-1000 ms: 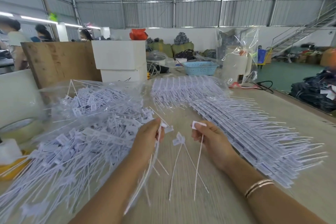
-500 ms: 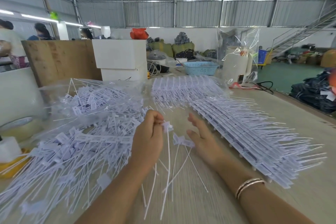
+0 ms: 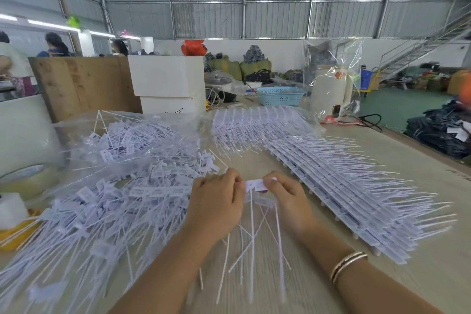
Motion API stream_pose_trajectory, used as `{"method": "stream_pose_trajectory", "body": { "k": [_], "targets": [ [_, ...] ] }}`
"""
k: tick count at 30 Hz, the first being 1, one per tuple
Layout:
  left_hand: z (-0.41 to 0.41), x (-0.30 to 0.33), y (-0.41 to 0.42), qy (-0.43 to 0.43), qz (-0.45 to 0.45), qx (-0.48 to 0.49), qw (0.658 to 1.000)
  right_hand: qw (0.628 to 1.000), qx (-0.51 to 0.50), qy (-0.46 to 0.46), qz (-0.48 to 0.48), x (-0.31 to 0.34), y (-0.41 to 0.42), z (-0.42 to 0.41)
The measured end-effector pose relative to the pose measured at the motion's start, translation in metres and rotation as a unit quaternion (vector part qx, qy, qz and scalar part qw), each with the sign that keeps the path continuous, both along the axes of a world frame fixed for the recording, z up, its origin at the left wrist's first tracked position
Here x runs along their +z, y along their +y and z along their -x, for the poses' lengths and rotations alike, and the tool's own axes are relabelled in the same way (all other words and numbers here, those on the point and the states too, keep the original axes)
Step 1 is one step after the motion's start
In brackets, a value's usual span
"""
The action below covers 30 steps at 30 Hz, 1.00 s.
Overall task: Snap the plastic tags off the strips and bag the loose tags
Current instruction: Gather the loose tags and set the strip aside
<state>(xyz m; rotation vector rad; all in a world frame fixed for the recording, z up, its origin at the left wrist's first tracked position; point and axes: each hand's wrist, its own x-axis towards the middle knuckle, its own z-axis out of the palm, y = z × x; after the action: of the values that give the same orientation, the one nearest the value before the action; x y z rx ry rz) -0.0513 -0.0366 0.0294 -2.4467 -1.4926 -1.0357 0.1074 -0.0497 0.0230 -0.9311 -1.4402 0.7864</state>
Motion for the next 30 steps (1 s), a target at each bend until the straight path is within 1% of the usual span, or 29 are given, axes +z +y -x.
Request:
{"method": "stream_pose_trajectory", "body": {
  "k": [1, 3, 5, 7, 10, 16, 18, 20, 22, 24, 26, 28, 30],
  "targets": [
    [0.0009, -0.0005, 0.0019, -0.001, 0.022, 0.007, 1.000, 1.000, 0.006, 0.013, 0.004, 0.0004, 0.0008, -0.0019],
    [0.0017, -0.0024, 0.0036, -0.024, 0.046, 0.008, 0.999, 0.999, 0.031, 0.007, 0.009, 0.0005, 0.0002, -0.0037],
    [0.0027, -0.0034, 0.0044, -0.048, 0.045, 0.011, 0.998, 0.997, 0.073, -0.007, 0.028, -0.0002, -0.0012, -0.0038],
    [0.0036, -0.0033, 0.0051, -0.067, 0.036, 0.009, 0.997, 0.994, 0.090, -0.042, 0.045, -0.0005, -0.0023, -0.0041],
    [0.0026, -0.0012, 0.0047, -0.095, 0.045, -0.009, 0.994, 0.992, 0.092, -0.057, 0.058, 0.0012, -0.0030, -0.0047],
    [0.0022, 0.0013, 0.0089, -0.206, 0.092, -0.031, 0.974, 0.992, 0.075, -0.091, 0.053, 0.0011, -0.0023, -0.0024],
    [0.0016, 0.0016, 0.0102, -0.230, 0.102, -0.034, 0.967, 0.992, 0.069, -0.090, 0.051, 0.0006, -0.0014, -0.0013],
    [0.0020, 0.0014, 0.0092, -0.224, 0.101, -0.040, 0.969, 0.993, 0.070, -0.086, 0.050, 0.0007, -0.0019, -0.0011],
    [0.0023, 0.0013, 0.0070, -0.198, 0.105, -0.035, 0.974, 0.992, 0.079, -0.081, 0.048, 0.0012, -0.0034, -0.0019],
    [0.0000, 0.0020, 0.0044, -0.166, 0.108, -0.003, 0.980, 0.992, 0.086, -0.087, 0.043, 0.0019, -0.0052, -0.0027],
    [-0.0025, 0.0038, 0.0027, -0.153, 0.100, 0.031, 0.983, 0.990, 0.093, -0.093, 0.043, 0.0032, -0.0062, -0.0019],
    [-0.0032, 0.0052, 0.0030, -0.174, 0.125, 0.030, 0.976, 0.990, 0.094, -0.098, 0.040, 0.0027, -0.0049, -0.0008],
    [-0.0023, 0.0062, 0.0042, -0.225, 0.187, -0.010, 0.956, 0.991, 0.083, -0.103, 0.030, 0.0001, -0.0023, 0.0000]
  ]
}}
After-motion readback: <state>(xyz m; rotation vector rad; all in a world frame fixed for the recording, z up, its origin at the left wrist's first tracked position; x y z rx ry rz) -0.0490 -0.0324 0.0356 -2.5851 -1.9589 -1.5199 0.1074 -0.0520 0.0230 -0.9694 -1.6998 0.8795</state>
